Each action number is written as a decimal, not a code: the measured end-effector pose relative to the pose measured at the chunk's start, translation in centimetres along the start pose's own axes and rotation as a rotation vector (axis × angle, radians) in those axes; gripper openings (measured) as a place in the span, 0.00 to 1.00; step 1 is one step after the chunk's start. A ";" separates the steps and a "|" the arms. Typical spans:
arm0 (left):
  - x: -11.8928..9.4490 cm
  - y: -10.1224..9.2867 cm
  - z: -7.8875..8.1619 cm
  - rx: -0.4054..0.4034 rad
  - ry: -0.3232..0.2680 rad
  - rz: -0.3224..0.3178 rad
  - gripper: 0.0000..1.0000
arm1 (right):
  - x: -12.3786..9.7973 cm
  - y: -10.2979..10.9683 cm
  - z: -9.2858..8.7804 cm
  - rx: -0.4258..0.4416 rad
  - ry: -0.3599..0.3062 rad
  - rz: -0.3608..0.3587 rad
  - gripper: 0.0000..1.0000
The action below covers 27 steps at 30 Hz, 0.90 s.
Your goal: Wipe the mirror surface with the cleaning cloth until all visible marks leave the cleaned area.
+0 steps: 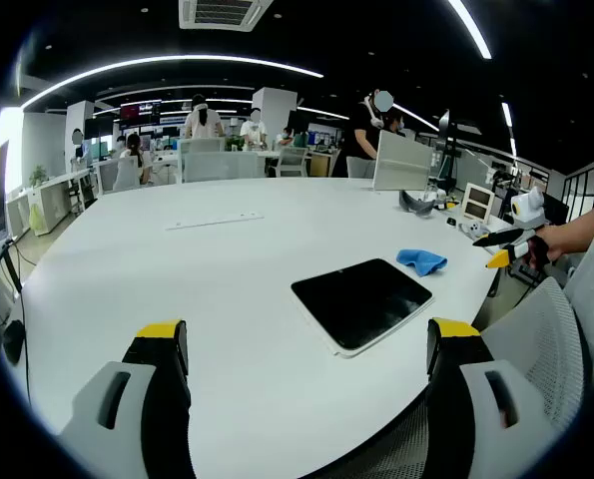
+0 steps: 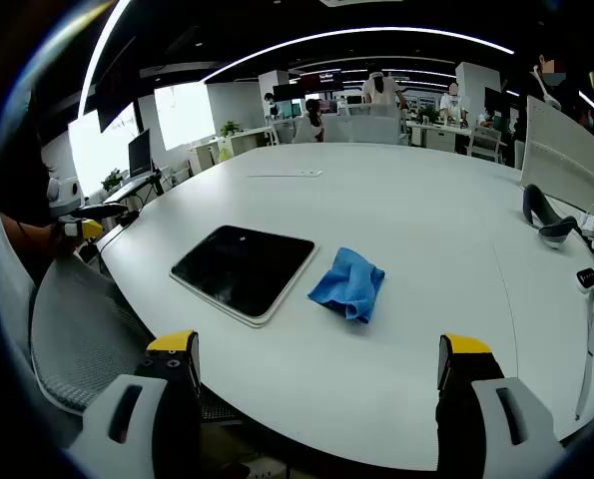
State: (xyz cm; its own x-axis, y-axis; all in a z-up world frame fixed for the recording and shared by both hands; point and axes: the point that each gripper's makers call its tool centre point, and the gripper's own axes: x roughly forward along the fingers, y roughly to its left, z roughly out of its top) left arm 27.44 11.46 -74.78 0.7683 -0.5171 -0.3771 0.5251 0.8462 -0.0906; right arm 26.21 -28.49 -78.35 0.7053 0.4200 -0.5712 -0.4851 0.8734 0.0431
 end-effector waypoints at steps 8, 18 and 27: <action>-0.5 0.1 -1.2 0.023 0.037 -0.009 0.99 | -0.5 -1.1 0.7 0.030 -0.028 -0.020 0.98; -1.1 2.4 -1.0 0.013 0.043 0.051 0.99 | -0.5 -1.8 0.1 0.044 -0.010 -0.019 0.98; -0.9 2.0 -0.6 0.051 0.032 0.047 0.99 | 0.1 -2.1 0.2 0.046 -0.012 -0.016 0.98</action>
State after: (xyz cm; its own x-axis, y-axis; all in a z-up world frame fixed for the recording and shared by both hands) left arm 27.60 13.67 -75.17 0.7808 -0.4720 -0.4094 0.5072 0.8614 -0.0257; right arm 27.43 -30.19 -78.33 0.7188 0.4089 -0.5623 -0.4499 0.8902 0.0722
